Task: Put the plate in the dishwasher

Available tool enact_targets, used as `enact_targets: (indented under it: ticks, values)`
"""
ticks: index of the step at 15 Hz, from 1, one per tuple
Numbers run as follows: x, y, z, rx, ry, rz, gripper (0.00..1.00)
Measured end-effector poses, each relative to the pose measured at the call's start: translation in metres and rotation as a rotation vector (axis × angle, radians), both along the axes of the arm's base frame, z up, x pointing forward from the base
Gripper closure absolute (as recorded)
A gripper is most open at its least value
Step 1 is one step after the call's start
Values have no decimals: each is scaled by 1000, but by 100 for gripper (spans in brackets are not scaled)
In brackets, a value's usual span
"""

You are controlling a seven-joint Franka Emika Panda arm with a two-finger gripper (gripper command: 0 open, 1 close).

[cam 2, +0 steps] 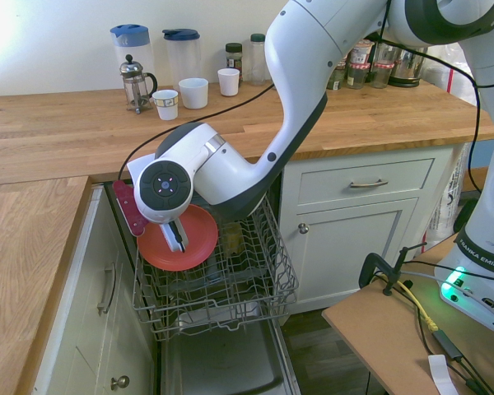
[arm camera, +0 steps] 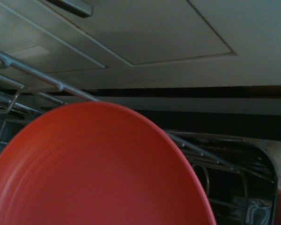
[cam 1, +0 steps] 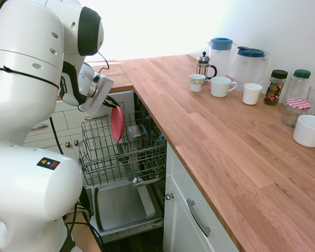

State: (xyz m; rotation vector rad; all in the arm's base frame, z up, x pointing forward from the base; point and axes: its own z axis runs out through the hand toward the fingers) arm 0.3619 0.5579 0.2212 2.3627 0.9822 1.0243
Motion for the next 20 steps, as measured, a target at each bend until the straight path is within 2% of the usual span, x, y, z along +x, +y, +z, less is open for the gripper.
enact_targets:
  ticks: [5, 9, 16, 17, 20]
  values:
    - [-10, 6, -11, 8, 6, 8, 100]
    - [-21, 22, -23, 20, 10, 50, 100]
    - [-25, 24, -54, 21, 53, 84, 100]
    - [-24, 23, -58, 22, 59, 86, 0]
    - [-20, 23, -62, 29, 64, 93, 0]
